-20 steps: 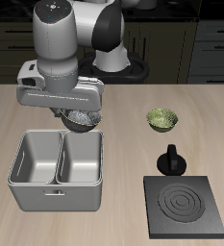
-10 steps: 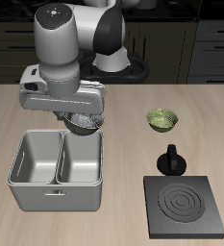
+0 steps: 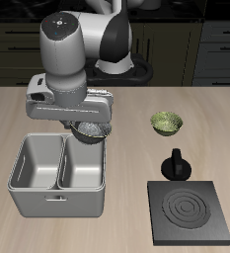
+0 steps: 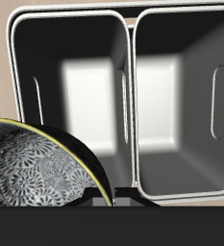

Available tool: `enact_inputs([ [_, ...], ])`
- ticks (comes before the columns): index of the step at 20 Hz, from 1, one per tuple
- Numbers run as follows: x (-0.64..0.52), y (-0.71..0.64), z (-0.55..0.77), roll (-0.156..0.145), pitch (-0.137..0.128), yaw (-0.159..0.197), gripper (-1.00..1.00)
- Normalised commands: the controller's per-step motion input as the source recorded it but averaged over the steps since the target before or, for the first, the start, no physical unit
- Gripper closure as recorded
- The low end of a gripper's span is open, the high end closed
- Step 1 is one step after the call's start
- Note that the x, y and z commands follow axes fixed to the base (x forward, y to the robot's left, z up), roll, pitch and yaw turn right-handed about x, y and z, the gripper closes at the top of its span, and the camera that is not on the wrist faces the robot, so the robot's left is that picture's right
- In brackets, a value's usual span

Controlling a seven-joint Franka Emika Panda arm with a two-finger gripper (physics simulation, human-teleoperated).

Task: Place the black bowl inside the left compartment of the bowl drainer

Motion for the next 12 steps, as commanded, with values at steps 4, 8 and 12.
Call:
enact_inputs([
  [4, 0.02, 0.06, -0.10, 0.016, 0.015, -0.006, 1.00],
  [8, 0.01, 0.06, -0.12, 0.011, 0.014, 0.006, 1.00],
  [12, 0.01, 0.01, -0.07, -0.008, 0.010, 0.003, 1.00],
])
